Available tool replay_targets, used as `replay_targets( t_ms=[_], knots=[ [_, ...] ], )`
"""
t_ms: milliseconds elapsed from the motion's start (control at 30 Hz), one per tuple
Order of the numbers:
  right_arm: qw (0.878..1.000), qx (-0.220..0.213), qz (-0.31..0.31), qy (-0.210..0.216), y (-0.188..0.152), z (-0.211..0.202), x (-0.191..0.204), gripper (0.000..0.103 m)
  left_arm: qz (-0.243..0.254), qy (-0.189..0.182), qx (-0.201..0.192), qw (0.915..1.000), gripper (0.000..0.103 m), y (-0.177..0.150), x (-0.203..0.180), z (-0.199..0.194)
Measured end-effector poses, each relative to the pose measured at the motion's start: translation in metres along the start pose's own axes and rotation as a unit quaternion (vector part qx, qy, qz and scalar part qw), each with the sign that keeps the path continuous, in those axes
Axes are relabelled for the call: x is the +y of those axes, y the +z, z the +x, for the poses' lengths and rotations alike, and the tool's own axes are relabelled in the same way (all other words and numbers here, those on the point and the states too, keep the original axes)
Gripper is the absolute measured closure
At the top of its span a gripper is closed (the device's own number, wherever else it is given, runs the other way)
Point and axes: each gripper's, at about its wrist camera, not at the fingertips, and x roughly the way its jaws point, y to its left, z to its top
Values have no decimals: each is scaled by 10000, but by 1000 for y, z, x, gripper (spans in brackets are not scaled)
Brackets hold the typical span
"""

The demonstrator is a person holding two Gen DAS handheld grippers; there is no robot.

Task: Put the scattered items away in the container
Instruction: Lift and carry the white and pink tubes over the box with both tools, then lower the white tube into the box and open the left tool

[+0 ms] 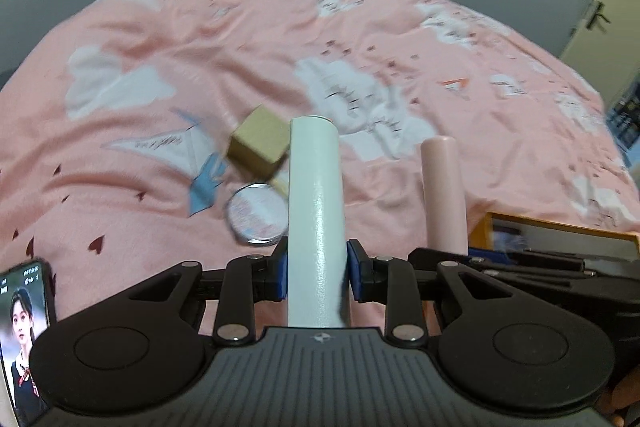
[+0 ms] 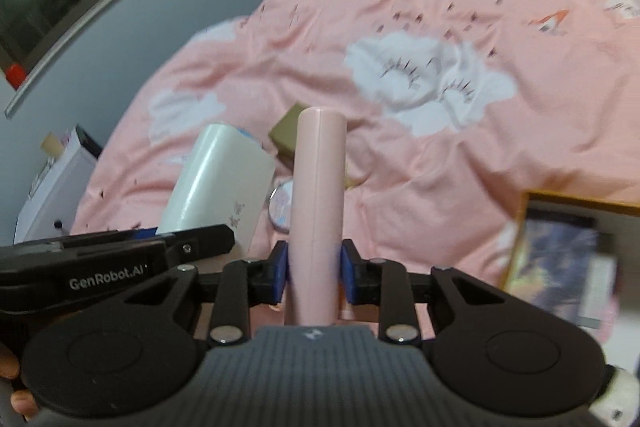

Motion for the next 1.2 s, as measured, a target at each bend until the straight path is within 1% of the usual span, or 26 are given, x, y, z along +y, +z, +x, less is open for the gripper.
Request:
replay_targets(
  t_ms=[133,200,333,400,600,767,967,1033,1133,1200],
  knots=[
    [9991,-376,55,-181,-2,-40,-8,73,312,-329,-164,9988,71,2,-27,-17],
    [9982,-505,75,-326,-6,-58,-14,73,451,-563,-244,9971,71,1,-39,-23],
    [9950,-746,173,-649,-18,-97,-31,73,745,-1048,-335,9911,71,-2,-68,-27],
    [9920,-855,242,-901,-26,-117,-42,73,905,-1253,-310,9875,71,-4,-84,-26],
    [9797,-948,582,-1666,-50,-164,-81,73,1300,-1967,-125,9717,71,-13,-142,-14],
    [9702,-897,807,-2101,-65,-191,-108,73,1546,-2527,37,9551,71,-22,-191,1],
    [9622,-765,822,-2480,-74,-218,-132,73,1580,-3181,384,9340,71,-40,-243,22],
    [9595,-734,818,-2594,-77,-229,-139,73,1506,-3306,517,9302,71,-45,-258,31],
    [9555,-746,948,-2691,-85,-250,-151,73,1268,-3474,744,9261,71,-52,-274,46],
    [9528,-774,1055,-2739,-89,-262,-158,73,1073,-3503,938,9257,71,-57,-283,59]
  ],
)
